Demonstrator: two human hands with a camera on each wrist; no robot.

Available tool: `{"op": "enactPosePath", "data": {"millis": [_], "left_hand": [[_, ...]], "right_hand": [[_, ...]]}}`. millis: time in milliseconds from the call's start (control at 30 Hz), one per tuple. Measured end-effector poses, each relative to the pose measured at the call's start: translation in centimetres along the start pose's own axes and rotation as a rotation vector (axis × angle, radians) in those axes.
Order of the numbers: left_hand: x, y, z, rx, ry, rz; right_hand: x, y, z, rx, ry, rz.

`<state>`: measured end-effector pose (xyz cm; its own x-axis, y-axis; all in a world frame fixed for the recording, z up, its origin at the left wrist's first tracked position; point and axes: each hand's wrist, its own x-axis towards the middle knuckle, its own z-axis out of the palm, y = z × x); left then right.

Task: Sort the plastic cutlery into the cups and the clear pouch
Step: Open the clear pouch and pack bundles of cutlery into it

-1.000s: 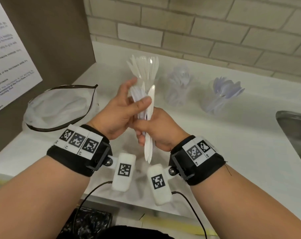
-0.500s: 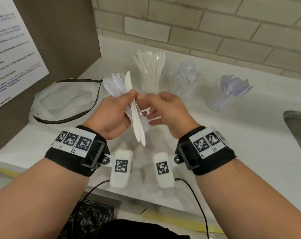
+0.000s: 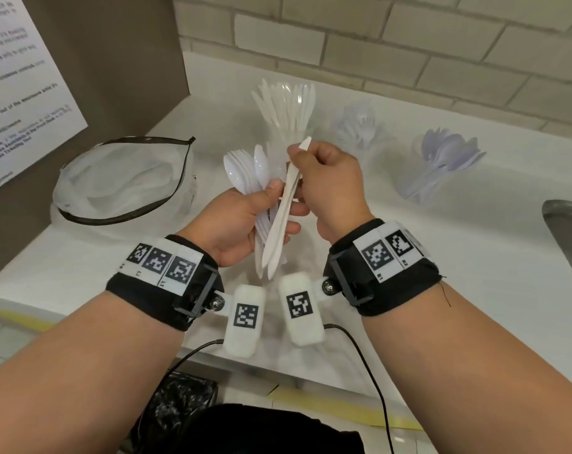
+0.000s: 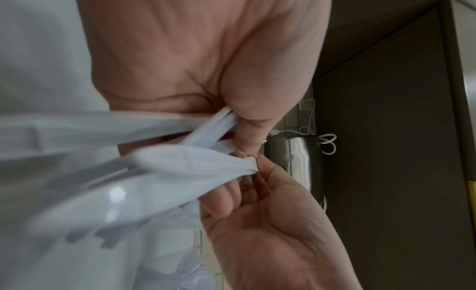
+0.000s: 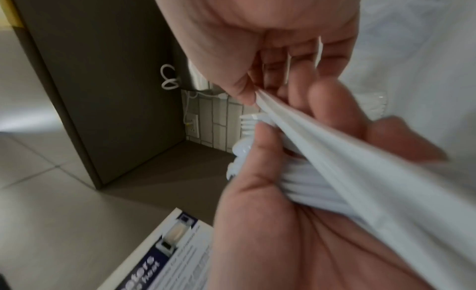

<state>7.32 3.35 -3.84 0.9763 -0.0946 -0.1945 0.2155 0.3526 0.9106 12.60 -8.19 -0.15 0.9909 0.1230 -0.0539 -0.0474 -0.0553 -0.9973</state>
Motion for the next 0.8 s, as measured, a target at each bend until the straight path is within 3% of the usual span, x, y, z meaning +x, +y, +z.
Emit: {"op": "enactPosePath", "data": {"millis": [100, 200, 267, 400, 633, 800], "left_hand": [[-0.1, -0.2, -0.2, 0.02, 0.013, -0.014], [-0.2, -0.2, -0.1, 0.108, 0.079, 0.017], [0.1, -0.1, -0.1, 0.243, 0.139, 0.056], [0.5, 0.4, -0.2, 0.482, 0.203, 0.142], [0.6, 0.9, -0.1, 0.847, 0.276, 0.201], [0.7, 0.8, -0.1, 1.048, 0.32, 0.191]], "right_hand": [[0.4, -1.4, -0.7, 0.091, 0.1, -0.026], [0.5, -3.0, -1.5, 0.23, 0.096, -0.1], [0.5, -3.2, -1.4, 0.113, 0.008, -0.133], [0.2, -2.3, -0.5, -0.201, -0.154, -0.055], [0.8, -2.2, -0.1, -0.315, -0.087, -0.059], [1.7, -2.4, -0.2, -0.395, -0.133, -0.023]]}}
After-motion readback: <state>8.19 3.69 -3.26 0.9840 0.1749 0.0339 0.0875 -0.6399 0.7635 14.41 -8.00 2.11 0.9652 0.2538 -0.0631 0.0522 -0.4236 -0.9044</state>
